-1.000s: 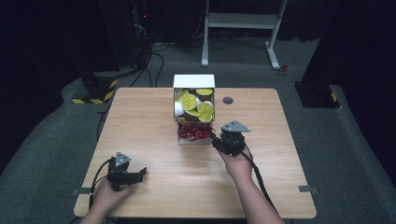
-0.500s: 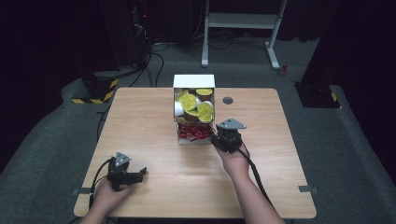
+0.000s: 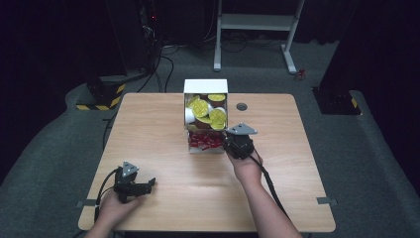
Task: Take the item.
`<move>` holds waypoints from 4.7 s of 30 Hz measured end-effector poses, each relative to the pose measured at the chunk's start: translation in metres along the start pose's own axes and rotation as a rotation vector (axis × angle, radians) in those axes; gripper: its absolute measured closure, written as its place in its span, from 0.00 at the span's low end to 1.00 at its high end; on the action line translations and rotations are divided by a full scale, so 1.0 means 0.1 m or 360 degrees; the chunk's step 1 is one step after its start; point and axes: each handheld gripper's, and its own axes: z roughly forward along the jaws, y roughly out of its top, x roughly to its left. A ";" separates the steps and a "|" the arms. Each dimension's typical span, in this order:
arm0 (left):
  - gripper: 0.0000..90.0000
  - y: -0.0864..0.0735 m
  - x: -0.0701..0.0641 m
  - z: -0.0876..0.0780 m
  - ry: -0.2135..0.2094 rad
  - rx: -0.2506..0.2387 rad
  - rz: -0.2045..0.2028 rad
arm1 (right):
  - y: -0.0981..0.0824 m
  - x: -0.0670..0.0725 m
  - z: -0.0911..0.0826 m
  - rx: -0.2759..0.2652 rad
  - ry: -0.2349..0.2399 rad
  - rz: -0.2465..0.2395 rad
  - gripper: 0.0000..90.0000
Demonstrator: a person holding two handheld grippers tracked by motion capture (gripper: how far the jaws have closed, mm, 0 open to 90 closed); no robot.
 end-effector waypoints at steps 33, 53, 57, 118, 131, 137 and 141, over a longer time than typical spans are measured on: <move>0.10 0.00 0.00 0.00 0.0001 -0.0001 0.0000 | -0.04 -0.01 0.12 -0.0025 -0.0016 0.0048 0.87; 0.10 0.00 0.00 -0.01 0.0003 0.0004 0.0004 | -0.07 -0.02 0.11 -0.0036 -0.0001 0.0045 0.95; 0.10 0.00 0.00 -0.01 0.0003 0.0004 0.0005 | -0.08 0.00 0.09 -0.0034 0.0000 0.0055 0.95; 0.11 0.00 0.00 -0.01 0.0002 0.0004 0.0003 | -0.22 0.07 -0.34 -0.0159 0.0049 0.0042 0.97; 0.11 0.00 0.00 -0.01 0.0002 0.0003 0.0003 | -0.26 0.04 -0.43 -0.0191 0.0061 0.0071 0.97; 0.11 0.00 0.00 -0.01 0.0002 0.0004 0.0004 | -0.26 0.05 -0.50 -0.0205 0.0063 0.0056 0.97; 0.11 0.00 0.00 -0.01 0.0003 0.0004 0.0004 | -0.27 0.05 -0.55 -0.0220 0.0063 0.0055 0.98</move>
